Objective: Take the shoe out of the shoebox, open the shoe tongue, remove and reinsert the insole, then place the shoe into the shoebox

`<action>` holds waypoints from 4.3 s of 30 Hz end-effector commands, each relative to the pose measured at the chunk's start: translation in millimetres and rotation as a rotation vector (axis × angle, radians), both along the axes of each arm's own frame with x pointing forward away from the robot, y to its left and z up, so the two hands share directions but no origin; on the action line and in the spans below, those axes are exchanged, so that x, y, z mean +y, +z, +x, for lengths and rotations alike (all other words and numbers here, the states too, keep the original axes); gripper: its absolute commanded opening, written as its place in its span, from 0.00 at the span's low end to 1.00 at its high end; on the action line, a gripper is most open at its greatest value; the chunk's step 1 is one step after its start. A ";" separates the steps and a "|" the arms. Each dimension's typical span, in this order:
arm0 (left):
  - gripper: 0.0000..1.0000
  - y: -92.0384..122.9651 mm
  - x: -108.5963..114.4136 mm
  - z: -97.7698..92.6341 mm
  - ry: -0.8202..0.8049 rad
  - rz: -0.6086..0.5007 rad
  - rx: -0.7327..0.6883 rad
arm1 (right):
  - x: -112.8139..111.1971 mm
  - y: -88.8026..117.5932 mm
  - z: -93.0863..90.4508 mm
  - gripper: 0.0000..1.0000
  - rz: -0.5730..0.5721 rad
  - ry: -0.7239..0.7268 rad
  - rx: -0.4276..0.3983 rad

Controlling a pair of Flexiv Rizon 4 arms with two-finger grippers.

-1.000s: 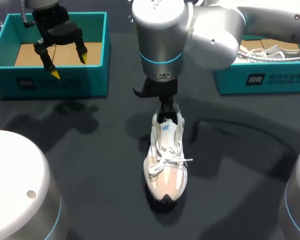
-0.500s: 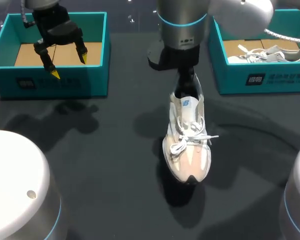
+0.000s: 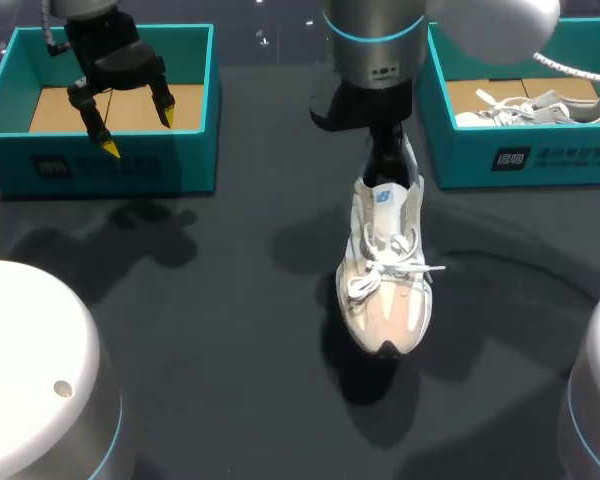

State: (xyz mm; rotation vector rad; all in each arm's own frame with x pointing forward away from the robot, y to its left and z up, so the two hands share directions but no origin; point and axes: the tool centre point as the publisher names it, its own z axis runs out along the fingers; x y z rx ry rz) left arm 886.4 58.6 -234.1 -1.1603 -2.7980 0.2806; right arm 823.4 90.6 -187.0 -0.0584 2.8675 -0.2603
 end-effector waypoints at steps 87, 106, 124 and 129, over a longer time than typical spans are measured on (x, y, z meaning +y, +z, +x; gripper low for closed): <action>1.00 0.3 1.1 -1.5 0.000 0.001 -0.004 | -379.5 74.8 354.3 0.00 -0.145 0.096 -0.042; 1.00 0.3 1.1 -1.5 0.000 0.001 -0.004 | -423.4 39.3 335.0 0.00 0.072 -0.594 -0.066; 1.00 0.3 1.1 -1.5 0.000 0.001 -0.004 | -434.8 27.9 328.6 0.00 0.093 -0.921 -0.117; 1.00 0.3 1.1 -1.5 0.000 0.001 -0.004 | -433.6 24.2 322.8 0.00 0.097 -1.026 -0.164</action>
